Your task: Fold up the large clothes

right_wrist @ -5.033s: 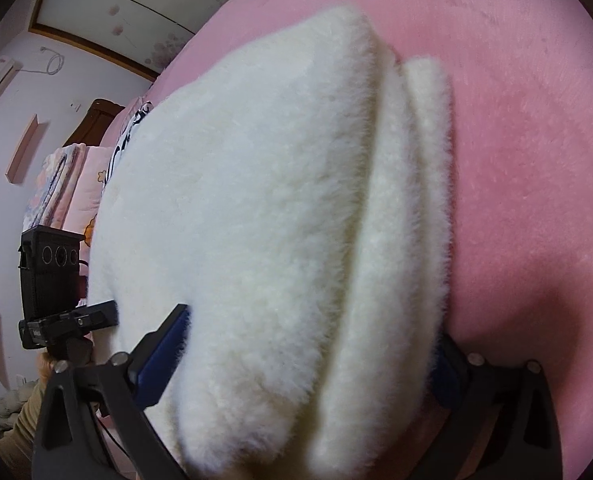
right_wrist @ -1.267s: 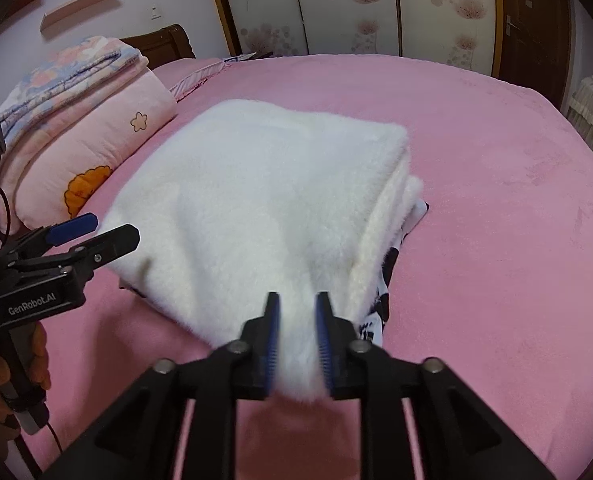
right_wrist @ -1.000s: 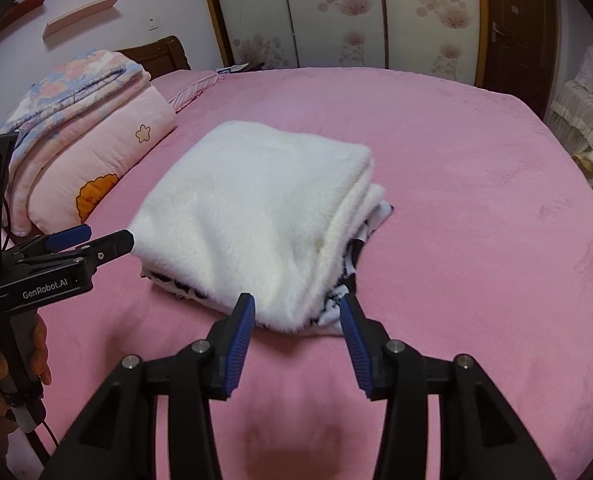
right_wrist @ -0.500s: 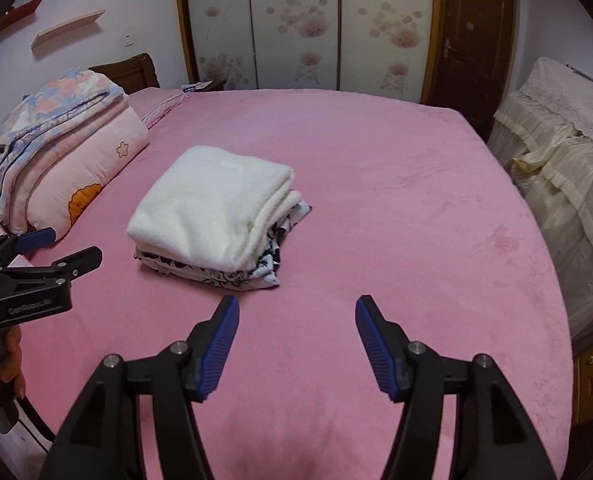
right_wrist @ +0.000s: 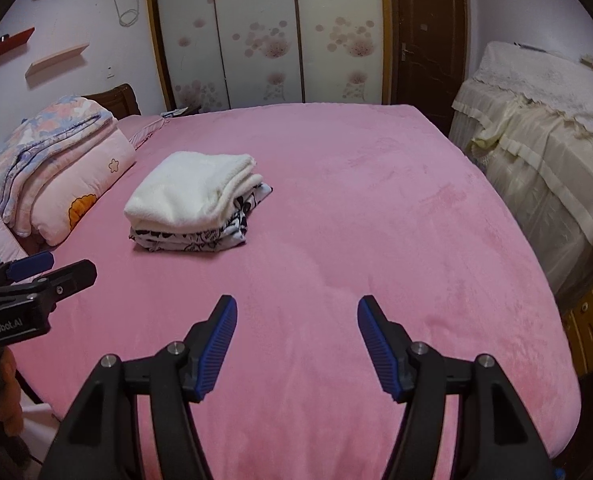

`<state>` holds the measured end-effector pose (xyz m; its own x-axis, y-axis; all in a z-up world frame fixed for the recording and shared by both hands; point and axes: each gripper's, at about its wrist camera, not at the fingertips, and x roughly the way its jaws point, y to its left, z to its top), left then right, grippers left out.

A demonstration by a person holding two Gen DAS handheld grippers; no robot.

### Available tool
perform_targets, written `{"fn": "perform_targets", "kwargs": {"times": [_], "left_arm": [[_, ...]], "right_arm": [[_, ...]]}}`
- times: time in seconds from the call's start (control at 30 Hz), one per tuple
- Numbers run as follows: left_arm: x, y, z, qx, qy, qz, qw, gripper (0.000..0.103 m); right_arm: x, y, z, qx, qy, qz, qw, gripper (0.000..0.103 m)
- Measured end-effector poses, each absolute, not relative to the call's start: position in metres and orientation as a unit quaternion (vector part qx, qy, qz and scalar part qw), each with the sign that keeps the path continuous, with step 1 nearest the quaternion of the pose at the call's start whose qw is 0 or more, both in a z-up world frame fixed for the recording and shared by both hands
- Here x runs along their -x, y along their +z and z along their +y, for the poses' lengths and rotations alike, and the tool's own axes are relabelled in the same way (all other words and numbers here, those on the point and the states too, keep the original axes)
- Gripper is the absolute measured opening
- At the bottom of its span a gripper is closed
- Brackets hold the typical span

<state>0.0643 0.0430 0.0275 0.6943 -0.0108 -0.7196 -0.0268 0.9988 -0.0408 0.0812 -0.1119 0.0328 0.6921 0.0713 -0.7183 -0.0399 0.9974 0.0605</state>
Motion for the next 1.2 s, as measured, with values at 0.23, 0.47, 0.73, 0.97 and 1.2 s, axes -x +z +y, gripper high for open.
{"fn": "perform_targets", "kwargs": {"times": [0.23, 0.47, 0.73, 0.97, 1.2], "left_arm": [[-0.019, 0.02, 0.029, 0.052, 0.007, 0.388, 0.92, 0.092], [0.007, 0.026, 0.021, 0.042, 0.01, 0.393, 0.919, 0.092], [0.025, 0.023, 0.016, 0.041, 0.009, 0.405, 0.914, 0.092], [0.028, 0.019, 0.017, 0.041, 0.016, 0.415, 0.909, 0.093], [0.033, 0.02, 0.018, 0.045, 0.014, 0.411, 0.91, 0.094]], "right_arm": [[-0.032, 0.025, -0.117, -0.059, 0.047, 0.388, 0.919, 0.077], [-0.001, 0.04, -0.104, -0.031, 0.047, 0.35, 0.935, 0.082], [0.011, 0.041, -0.098, -0.031, 0.051, 0.35, 0.935, 0.082], [0.014, 0.038, -0.095, -0.029, 0.055, 0.353, 0.934, 0.082], [0.015, 0.035, -0.095, -0.029, 0.054, 0.36, 0.931, 0.082]]}}
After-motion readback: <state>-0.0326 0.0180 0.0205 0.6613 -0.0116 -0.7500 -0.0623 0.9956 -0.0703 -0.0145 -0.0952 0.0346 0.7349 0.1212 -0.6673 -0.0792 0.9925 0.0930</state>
